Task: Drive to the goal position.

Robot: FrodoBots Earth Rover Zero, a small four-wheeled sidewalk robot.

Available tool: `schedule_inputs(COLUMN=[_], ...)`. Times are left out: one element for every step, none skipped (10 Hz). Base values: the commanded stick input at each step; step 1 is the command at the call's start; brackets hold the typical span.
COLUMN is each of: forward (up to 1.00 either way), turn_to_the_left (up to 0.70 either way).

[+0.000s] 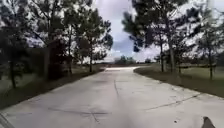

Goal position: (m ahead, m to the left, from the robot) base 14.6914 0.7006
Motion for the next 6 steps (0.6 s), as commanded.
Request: schedule_inputs(forward=[0.85, 0.85, 0.85, 0.85, 0.85, 0.85], turn_to_the_left=[0.0, 0.0, 0.0, 0.0, 0.0, 0.0])
